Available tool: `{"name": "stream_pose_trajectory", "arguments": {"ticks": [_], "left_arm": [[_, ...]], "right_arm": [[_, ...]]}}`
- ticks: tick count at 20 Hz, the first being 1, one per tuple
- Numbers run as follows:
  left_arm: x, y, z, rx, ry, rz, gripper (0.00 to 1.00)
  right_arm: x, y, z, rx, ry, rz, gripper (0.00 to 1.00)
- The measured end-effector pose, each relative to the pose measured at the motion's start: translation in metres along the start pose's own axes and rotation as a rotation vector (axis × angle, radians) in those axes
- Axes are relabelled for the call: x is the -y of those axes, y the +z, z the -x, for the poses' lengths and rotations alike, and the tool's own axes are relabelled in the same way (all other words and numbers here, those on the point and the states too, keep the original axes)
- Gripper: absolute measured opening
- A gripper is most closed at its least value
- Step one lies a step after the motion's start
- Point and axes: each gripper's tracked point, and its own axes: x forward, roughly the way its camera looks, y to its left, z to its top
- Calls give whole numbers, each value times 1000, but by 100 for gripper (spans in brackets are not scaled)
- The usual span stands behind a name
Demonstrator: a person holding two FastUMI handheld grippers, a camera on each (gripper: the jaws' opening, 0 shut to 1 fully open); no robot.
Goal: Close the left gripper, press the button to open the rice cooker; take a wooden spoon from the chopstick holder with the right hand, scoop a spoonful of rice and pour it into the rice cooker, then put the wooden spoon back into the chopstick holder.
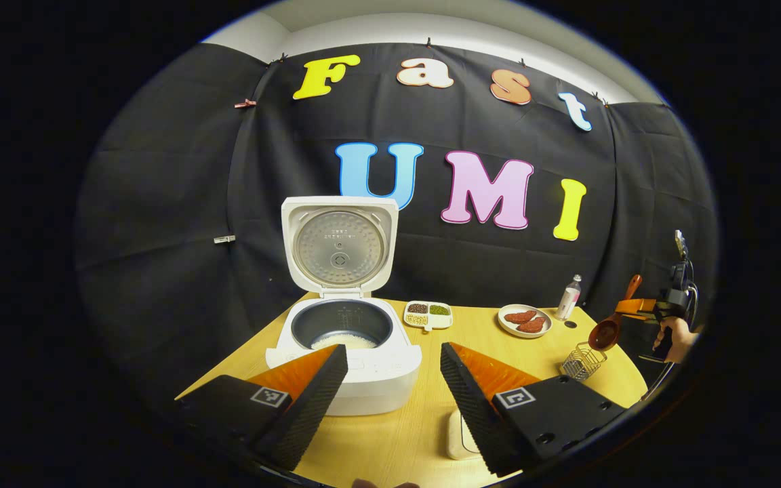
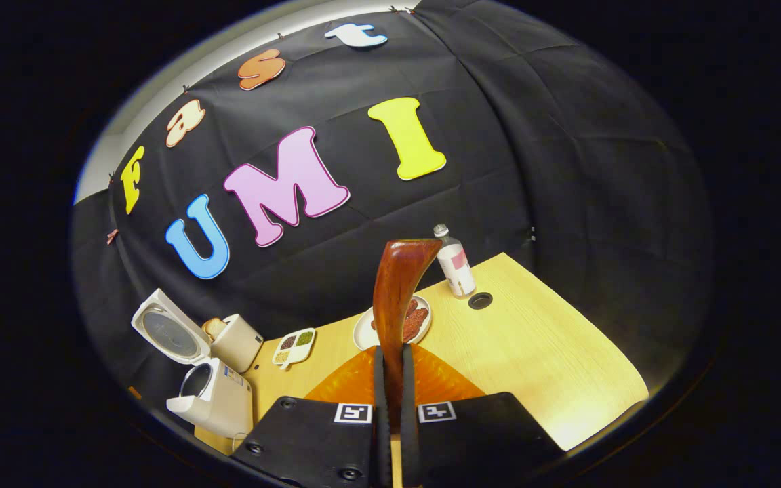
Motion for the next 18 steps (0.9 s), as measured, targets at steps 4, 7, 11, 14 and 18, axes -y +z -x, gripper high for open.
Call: {"name": "stream_pose_trajectory", "arguments": {"ticks": [4,7,11,14,18], "left_arm": [[9,6,-6,2,25,-1,95],[12,7,-4,2,37,-12,95],[6,6,2,0,49,-19,95],[2,7,6,2,51,-24,95],[0,12,9,14,43,-21,95]], "right_arm": [[16,-25,-18,-28,-22,29,10],[18,-40,-23,-47,-26,52,10],[20,-54,-25,-68,-50,113,16],[23,-62,-21,-82,-71,132,18],[28,-54,-6,-89,-105,76,48]]}}
